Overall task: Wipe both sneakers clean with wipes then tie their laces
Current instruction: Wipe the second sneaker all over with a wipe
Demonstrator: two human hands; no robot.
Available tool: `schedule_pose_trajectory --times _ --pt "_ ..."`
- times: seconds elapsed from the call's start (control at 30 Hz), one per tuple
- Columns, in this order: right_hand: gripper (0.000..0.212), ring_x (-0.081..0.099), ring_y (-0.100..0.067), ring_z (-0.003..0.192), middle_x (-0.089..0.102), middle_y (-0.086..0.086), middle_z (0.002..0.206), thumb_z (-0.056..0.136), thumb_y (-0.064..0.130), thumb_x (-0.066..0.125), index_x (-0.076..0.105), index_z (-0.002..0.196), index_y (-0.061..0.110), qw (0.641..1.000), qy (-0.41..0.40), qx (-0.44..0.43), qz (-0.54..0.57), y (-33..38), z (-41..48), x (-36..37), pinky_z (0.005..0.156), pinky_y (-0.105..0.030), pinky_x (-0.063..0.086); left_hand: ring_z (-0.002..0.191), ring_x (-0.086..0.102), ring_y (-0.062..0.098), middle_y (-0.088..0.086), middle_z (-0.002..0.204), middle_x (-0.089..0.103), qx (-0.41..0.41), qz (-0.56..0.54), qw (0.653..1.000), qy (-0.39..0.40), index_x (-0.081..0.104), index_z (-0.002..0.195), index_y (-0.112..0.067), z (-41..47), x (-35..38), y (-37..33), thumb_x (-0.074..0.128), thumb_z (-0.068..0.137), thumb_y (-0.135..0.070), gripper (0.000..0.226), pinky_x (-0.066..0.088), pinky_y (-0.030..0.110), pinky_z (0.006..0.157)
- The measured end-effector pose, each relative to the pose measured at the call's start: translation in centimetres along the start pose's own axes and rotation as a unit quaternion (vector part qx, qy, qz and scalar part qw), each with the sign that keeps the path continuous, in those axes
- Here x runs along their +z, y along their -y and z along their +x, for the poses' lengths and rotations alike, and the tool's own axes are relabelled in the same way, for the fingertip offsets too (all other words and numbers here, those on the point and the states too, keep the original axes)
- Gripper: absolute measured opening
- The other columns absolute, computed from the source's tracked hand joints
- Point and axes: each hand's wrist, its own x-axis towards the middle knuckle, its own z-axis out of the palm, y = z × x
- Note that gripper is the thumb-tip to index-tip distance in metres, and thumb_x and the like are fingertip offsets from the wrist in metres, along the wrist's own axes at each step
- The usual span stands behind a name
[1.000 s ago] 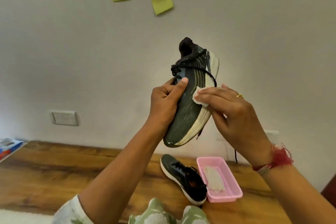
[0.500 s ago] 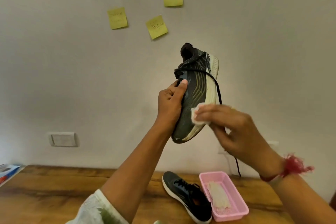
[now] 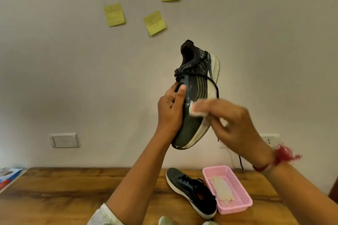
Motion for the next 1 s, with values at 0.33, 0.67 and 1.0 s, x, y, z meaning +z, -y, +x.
schedule_pose_trajectory --times 0.33,0.67,1.0 --pt "0.021 0.062 -0.019 0.092 0.07 -0.004 0.097 0.085 0.009 0.059 0.071 0.103 0.01 0.995 -0.029 0.021 -0.089 0.6 3.6 0.4 0.082 -0.031 0.05 0.093 0.065 0.013 0.025 0.115 0.063 0.088 0.061 0.994 -0.01 0.064 0.068 0.01 -1.4 -1.5 -0.1 0.043 0.097 -0.034 0.057 0.046 0.018 0.069" --pt "0.021 0.056 -0.017 0.084 0.064 0.001 0.091 0.088 0.024 0.051 0.068 0.098 0.019 0.986 0.029 0.028 -0.163 1.8 4.6 0.1 0.073 -0.033 0.037 0.101 0.065 0.008 0.013 0.131 0.06 0.116 0.073 0.99 -0.021 0.067 0.067 0.008 -1.6 -2.1 -0.4 0.043 0.096 -0.036 0.057 0.051 0.029 0.07" --pt "0.018 0.054 -0.014 0.081 0.064 0.003 0.087 0.087 0.029 0.054 0.068 0.092 0.019 0.983 0.074 0.008 -0.169 2.4 5.8 -0.3 0.073 -0.03 0.035 0.091 0.065 0.0 0.011 0.135 0.057 0.14 0.084 0.984 -0.07 0.067 0.067 0.007 -2.6 -2.7 -0.4 0.045 0.093 -0.051 0.067 0.051 0.031 0.067"
